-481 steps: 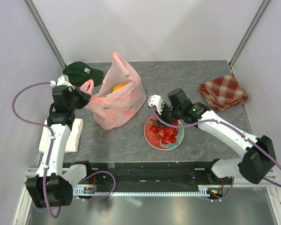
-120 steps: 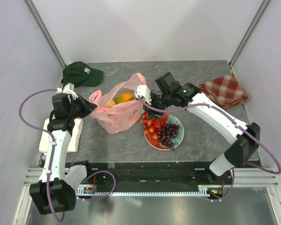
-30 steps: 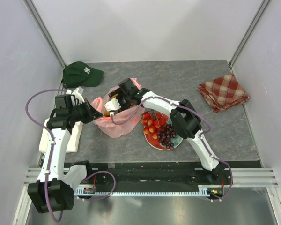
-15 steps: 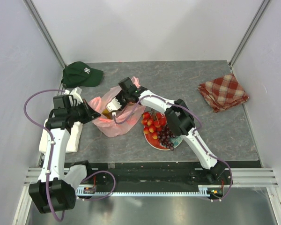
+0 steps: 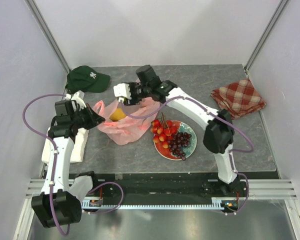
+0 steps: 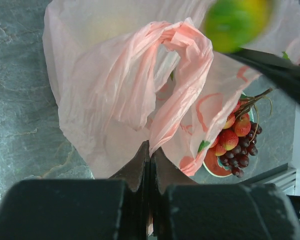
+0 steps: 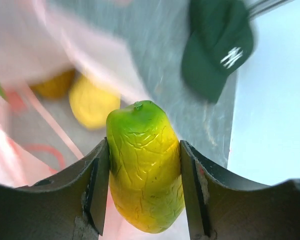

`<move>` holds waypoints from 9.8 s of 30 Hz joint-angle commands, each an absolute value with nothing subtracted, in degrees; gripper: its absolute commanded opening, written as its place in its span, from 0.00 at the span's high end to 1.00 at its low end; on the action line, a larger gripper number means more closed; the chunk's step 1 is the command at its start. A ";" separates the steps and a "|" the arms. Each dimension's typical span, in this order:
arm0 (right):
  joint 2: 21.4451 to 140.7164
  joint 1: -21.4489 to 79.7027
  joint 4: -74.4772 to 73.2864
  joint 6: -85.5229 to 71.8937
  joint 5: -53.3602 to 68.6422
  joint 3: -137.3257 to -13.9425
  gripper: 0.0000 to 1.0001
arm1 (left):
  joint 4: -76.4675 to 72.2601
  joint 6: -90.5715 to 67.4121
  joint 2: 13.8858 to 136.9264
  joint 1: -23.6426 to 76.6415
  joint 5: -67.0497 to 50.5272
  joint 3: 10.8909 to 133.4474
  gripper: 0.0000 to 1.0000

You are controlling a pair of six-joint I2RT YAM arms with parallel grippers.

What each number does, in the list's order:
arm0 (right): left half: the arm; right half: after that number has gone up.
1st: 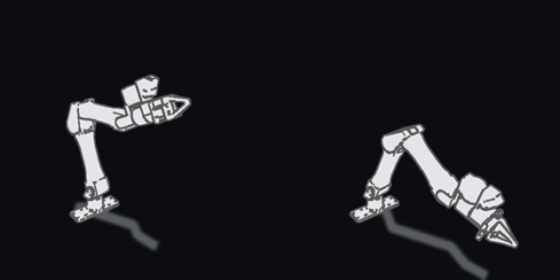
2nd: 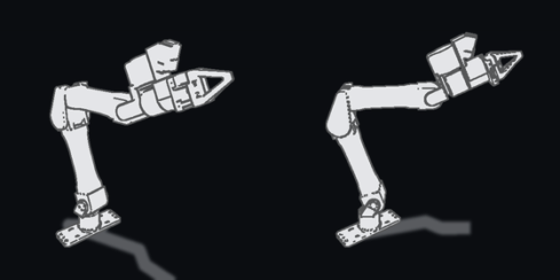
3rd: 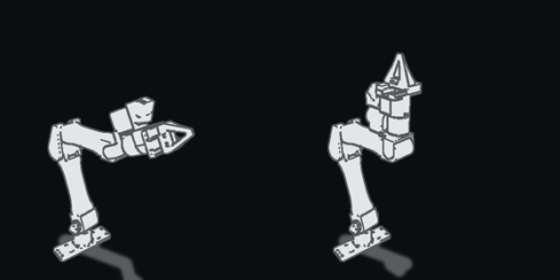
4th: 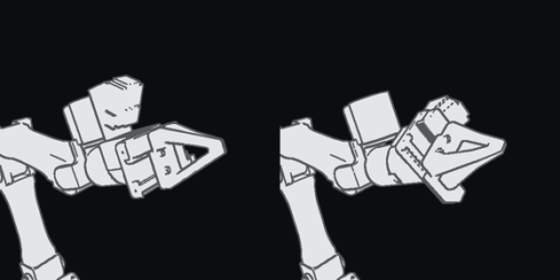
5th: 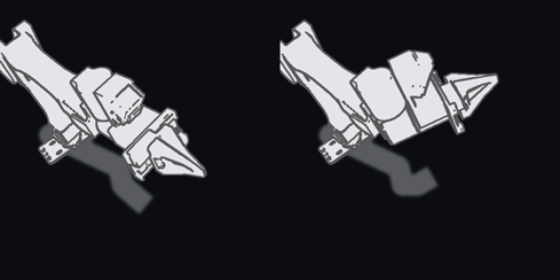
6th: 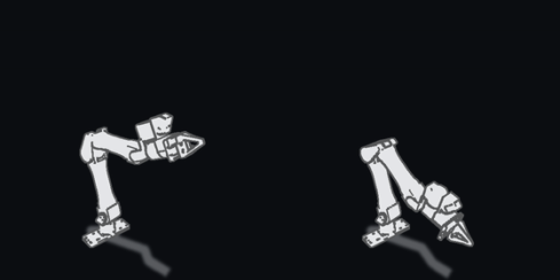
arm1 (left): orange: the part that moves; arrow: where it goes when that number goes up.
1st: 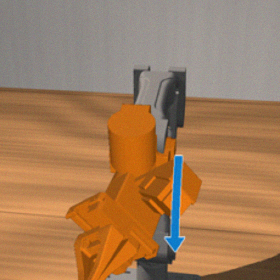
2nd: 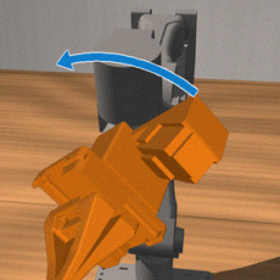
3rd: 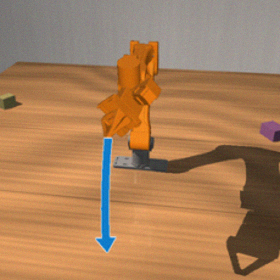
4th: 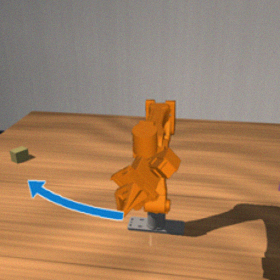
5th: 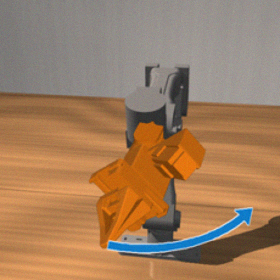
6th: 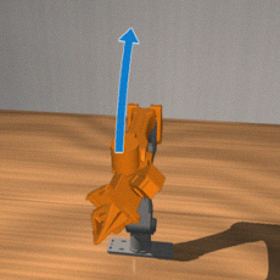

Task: Take the fake fruits out of the plastic bag
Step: Take out the fake fruit from the plastic bag, then place the fake fruit on the plate, then take out the fake fruit from the plastic bag, then place the fake fruit on the plate.

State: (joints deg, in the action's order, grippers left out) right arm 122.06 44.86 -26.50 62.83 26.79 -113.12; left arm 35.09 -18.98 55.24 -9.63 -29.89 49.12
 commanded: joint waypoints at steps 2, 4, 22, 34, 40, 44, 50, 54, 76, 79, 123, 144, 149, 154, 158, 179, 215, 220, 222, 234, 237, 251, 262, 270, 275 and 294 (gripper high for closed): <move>115.84 44.56 -26.54 31.96 39.09 -111.10 0.67 | 30.68 -20.04 55.46 -10.11 -28.65 50.89 0.97; 115.40 44.12 -26.37 26.57 41.30 -110.22 0.67 | 30.24 -20.48 55.81 -10.11 -28.74 51.15 0.97; 96.80 31.12 -36.29 16.60 34.46 -111.13 0.71 | 28.04 -21.27 56.60 -10.11 -28.92 51.42 0.96; 85.69 23.47 -37.27 20.13 24.70 -81.22 0.71 | 26.72 -22.41 57.13 -11.25 -29.18 51.15 0.96; 91.05 20.66 -34.11 20.31 22.67 -77.70 0.71 | 26.54 -22.41 56.08 -12.13 -29.35 50.28 0.96; 95.53 19.78 -34.10 21.09 24.34 -78.40 0.71 | 26.54 -22.94 55.28 -12.74 -29.79 49.57 0.96; 101.68 19.86 -33.84 17.06 25.75 -79.89 0.70 | 26.63 -22.94 55.02 -13.10 -30.24 49.66 0.96; 102.65 19.86 -33.23 15.91 26.02 -78.58 0.69 | 26.63 -23.03 54.93 -13.27 -30.32 49.40 0.96; 106.26 19.95 -32.08 5.80 28.92 -75.77 0.64 | 26.63 -23.12 54.93 -13.80 -30.76 49.39 0.96; 106.17 19.95 -31.99 5.45 29.26 -74.89 0.64 | 26.54 -23.12 54.84 -13.80 -30.85 49.31 0.96; 96.24 17.83 -41.50 18.29 42.26 -99.75 0.05 | 23.39 -19.96 57.83 -13.98 -30.32 54.74 0.96; 118.64 43.33 -33.66 17.93 32.79 -111.62 0.64 | 45.76 -4.33 53.88 -10.81 -44.73 57.39 0.47; 118.39 46.05 -34.01 19.33 28.84 -110.83 0.64 | 53.08 -0.09 53.70 -10.81 -43.60 59.68 0.34; 117.25 51.49 -35.51 24.69 26.11 -105.48 0.49 | 53.09 -4.21 55.54 -10.90 -32.88 61.78 0.40; 118.21 51.86 -34.20 19.35 23.48 -103.27 0.30 | 54.14 -4.05 57.30 -10.99 -30.14 63.72 0.68; 137.28 52.47 -20.13 0.71 9.93 -119.53 0.02 | 57.57 -7.65 53.18 -11.08 -23.73 51.68 0.98; 150.73 53.26 -2.99 -8.88 15.47 -131.48 0.02 | 56.25 -7.03 55.99 -11.16 -25.66 51.94 0.98; 151.26 53.96 -4.57 -8.35 12.40 -130.26 0.05 | 56.16 -7.03 56.25 -11.16 -25.66 52.21 0.98; 151.09 53.96 -5.88 -7.74 11.61 -129.73 0.06 | 56.16 -7.03 56.34 -11.16 -25.58 52.47 0.98; 147.14 51.86 -8.17 -2.82 12.48 -129.38 0.51 | 55.63 -7.91 56.69 -11.51 -25.58 54.05 0.98; 141.87 50.72 -9.05 -0.97 13.88 -126.32 0.59 | 54.76 -8.79 57.04 -12.13 -26.37 54.75 0.98; 114.35 46.67 -12.91 -4.21 31.90 -110.31 0.60 | 49.75 -10.63 60.55 -12.22 -28.12 59.94 0.98; 98.19 28.14 -24.33 -8.00 25.76 -98.36 0.61 | 49.39 -10.55 60.82 -12.22 -28.04 60.91 0.98; 84.05 14.17 -39.17 7.60 25.49 -84.74 0.60 | 48.96 -9.85 61.61 -12.22 -27.42 60.82 0.98; 77.00 9.50 -53.31 30.28 28.83 -75.51 0.58 | 48.87 -8.97 61.70 -12.22 -27.77 60.29 0.98; 84.45 7.73 -64.86 63.01 31.73 -63.18 0.61 | 47.90 -8.35 60.82 -13.18 -26.63 59.42 0.98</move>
